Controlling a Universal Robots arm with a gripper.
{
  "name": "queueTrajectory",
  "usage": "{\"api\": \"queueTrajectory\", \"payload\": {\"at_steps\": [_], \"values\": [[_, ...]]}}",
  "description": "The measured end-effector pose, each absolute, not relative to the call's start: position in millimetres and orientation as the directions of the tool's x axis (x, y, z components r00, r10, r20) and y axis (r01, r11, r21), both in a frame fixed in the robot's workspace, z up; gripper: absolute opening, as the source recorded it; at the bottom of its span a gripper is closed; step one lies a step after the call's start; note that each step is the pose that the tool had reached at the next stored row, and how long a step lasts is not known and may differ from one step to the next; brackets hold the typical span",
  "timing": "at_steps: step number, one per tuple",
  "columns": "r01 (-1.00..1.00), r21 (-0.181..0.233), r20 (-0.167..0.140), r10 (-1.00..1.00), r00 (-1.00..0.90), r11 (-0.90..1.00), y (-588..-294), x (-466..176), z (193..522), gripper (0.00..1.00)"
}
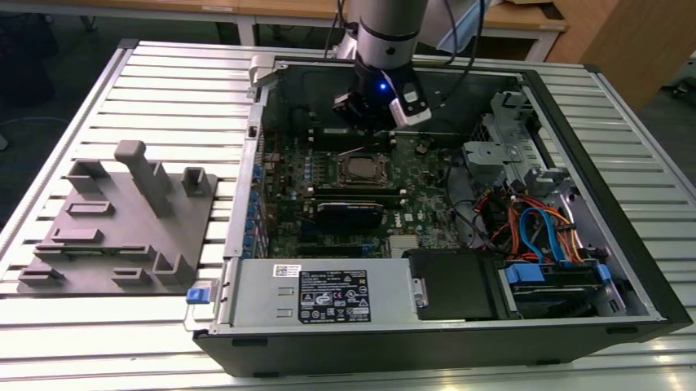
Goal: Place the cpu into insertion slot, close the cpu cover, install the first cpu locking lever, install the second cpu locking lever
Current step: 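Install the first cpu locking lever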
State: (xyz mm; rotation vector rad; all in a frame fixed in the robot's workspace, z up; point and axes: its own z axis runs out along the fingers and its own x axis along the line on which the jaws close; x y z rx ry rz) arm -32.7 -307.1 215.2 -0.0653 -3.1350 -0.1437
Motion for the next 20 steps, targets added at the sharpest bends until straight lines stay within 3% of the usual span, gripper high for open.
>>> {"api": "queueTrajectory", "payload": {"at_steps": [20], "values": [[0.044,0.091,0.006,0.043,-0.999,0.995,-306,-24,201,0.10]]}}
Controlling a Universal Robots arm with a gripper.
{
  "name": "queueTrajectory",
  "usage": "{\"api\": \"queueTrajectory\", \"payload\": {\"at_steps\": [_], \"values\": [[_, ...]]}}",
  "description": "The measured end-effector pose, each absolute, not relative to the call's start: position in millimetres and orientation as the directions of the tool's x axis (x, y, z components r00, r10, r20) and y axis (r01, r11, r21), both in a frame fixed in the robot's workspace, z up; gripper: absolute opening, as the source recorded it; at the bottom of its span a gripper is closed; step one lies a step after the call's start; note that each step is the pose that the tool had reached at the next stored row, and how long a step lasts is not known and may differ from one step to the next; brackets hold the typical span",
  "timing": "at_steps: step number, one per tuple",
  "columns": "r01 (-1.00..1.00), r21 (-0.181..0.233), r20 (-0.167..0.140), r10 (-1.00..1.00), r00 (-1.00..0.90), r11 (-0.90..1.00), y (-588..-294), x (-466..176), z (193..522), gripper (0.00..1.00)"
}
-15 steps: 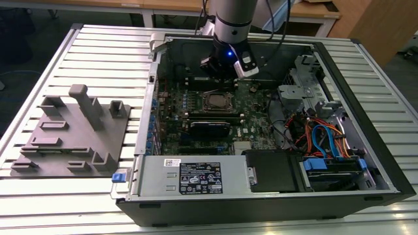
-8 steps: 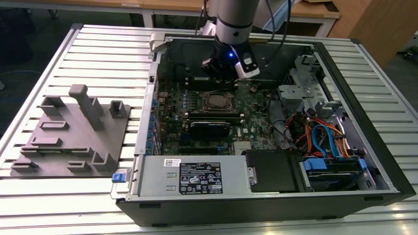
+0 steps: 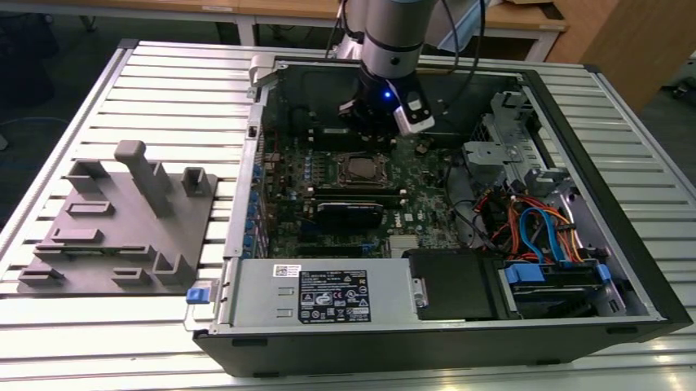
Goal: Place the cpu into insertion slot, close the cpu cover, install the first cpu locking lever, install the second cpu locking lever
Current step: 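Install the first cpu locking lever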
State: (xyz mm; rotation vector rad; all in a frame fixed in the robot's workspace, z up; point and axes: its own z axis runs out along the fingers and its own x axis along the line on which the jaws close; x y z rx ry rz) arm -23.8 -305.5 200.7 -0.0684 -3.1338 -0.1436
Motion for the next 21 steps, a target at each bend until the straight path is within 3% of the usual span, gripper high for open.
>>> {"api": "queueTrajectory", "payload": {"at_steps": [21], "values": [[0.044,0.080,0.006,0.043,-0.999,0.996,-305.0,-23.0,196.2,0.10]]}}
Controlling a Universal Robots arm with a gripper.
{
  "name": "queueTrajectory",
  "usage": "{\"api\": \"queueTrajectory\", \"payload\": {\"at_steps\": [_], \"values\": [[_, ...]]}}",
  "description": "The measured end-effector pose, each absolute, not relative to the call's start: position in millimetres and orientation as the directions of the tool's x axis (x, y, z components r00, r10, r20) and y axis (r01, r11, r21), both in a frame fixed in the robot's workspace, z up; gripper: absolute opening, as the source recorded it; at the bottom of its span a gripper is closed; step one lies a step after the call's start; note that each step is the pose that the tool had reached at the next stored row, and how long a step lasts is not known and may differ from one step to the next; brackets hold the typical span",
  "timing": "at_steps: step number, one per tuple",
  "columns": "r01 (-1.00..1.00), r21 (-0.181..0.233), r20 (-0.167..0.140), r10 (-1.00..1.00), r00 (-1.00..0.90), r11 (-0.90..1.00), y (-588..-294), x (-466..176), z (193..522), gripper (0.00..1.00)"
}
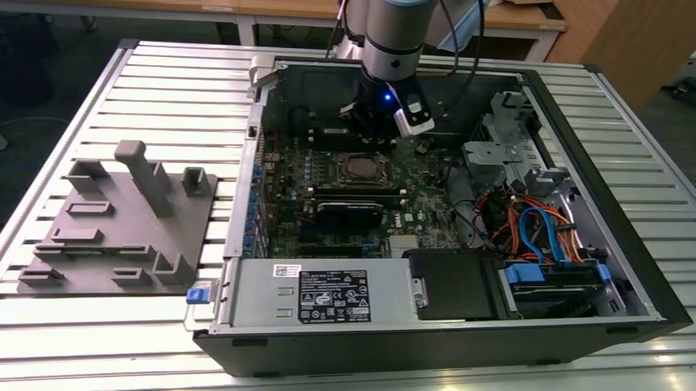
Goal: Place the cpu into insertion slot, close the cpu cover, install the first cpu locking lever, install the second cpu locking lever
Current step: 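Install the first cpu locking lever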
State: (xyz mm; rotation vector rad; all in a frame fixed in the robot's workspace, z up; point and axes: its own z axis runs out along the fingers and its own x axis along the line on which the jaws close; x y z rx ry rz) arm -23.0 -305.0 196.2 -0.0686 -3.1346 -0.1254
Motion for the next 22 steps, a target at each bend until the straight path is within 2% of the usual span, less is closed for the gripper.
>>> {"api": "queueTrajectory", "payload": {"at_steps": [8,13,22], "values": [[0.044,0.080,0.005,0.043,-0.999,0.996,-304.5,-22.9,199.5,0.10],[0.044,0.055,0.004,0.044,-0.999,0.998,-304.5,-22.9,197.5,0.10],[0.044,0.058,0.004,0.044,-0.999,0.997,-303.9,-23.0,199.5,0.10]]}}
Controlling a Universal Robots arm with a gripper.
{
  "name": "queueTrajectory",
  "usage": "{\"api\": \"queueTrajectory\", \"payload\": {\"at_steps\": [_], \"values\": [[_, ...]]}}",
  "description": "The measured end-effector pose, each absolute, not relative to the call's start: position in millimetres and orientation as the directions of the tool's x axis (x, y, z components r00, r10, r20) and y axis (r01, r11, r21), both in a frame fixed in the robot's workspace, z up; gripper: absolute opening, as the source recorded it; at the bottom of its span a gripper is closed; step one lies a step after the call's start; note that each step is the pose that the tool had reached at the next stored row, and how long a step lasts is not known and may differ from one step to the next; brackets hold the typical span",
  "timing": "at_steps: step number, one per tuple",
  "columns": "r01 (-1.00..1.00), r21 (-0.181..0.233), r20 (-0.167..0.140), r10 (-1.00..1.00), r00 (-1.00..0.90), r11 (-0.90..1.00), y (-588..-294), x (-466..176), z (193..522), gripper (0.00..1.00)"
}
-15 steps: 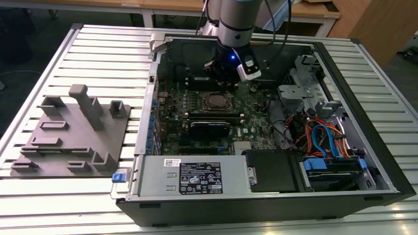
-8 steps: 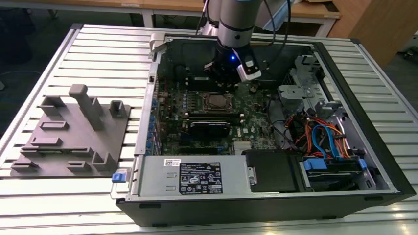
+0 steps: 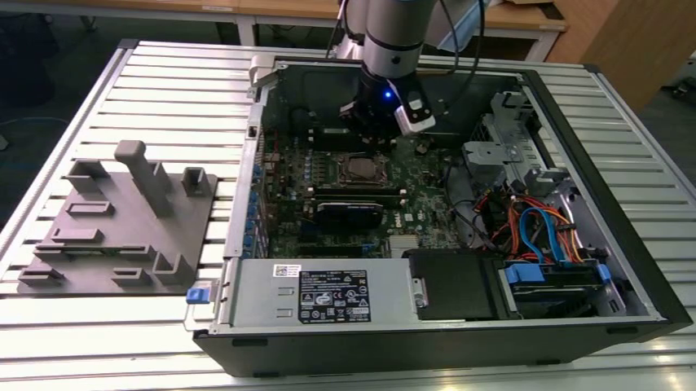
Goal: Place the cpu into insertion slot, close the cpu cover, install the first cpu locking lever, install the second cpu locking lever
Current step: 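Install the first cpu locking lever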
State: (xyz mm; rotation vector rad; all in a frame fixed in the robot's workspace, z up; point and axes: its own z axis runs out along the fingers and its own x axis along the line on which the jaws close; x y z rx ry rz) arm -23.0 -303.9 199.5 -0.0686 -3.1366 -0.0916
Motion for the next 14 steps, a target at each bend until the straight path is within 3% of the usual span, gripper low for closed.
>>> {"api": "queueTrajectory", "payload": {"at_steps": [14], "values": [[0.044,0.048,0.004,0.044,-0.999,0.998,-303.4,-22.6,200.0,0.10]]}}
